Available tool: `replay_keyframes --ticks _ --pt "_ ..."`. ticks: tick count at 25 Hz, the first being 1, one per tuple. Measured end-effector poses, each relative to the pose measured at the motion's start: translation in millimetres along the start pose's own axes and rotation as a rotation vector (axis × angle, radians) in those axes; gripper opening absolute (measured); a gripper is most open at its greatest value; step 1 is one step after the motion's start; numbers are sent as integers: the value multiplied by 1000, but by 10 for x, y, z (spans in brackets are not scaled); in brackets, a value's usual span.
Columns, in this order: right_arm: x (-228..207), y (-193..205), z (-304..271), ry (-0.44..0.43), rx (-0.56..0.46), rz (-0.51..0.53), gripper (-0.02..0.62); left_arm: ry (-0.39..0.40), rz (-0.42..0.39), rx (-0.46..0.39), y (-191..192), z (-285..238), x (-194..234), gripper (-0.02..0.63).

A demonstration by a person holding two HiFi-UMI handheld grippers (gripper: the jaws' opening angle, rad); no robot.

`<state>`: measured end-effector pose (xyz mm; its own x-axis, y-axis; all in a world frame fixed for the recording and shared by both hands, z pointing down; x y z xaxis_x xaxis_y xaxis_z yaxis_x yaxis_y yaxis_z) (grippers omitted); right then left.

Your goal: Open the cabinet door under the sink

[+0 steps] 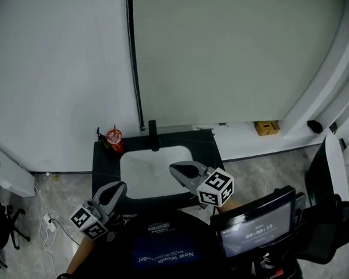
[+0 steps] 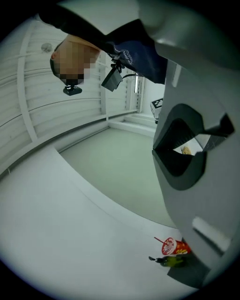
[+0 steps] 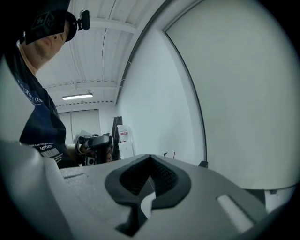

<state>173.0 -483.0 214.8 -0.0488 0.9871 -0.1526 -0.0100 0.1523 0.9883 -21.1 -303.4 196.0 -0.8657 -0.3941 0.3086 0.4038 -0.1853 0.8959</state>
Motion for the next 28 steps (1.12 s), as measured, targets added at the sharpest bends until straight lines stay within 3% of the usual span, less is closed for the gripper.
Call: replay_keyframes --ticks 4,9,15,21,28 --pt "-362 -76 -176 -135 4 40 0 -100 -53 -30 65 -197 24 0" --pt "-1013 -52 -547 -221 2 -22 0 -198 -60 -9 230 -649 320 0" --pt "-1046 42 -563 -219 8 -28 -2 -183 -79 14 233 -701 323 0" --pt "-947 185 -728 -144 48 -36 -2 -127 -33 46 181 -606 646 0" --pt "-924 152 -803 -90 71 -8 -2 -36 31 14 123 -770 843 0"
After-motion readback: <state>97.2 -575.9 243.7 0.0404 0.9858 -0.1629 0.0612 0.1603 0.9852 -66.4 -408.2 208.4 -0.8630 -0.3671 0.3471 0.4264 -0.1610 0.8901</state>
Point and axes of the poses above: the fingertips, and each gripper's own axes: z backward along the fingers, x to its left, y out of its underside, the point moved 7 cm from there along z, backward along the fingers, and after that the axes turned 10 degrees about -x, right-handed, at the moved point
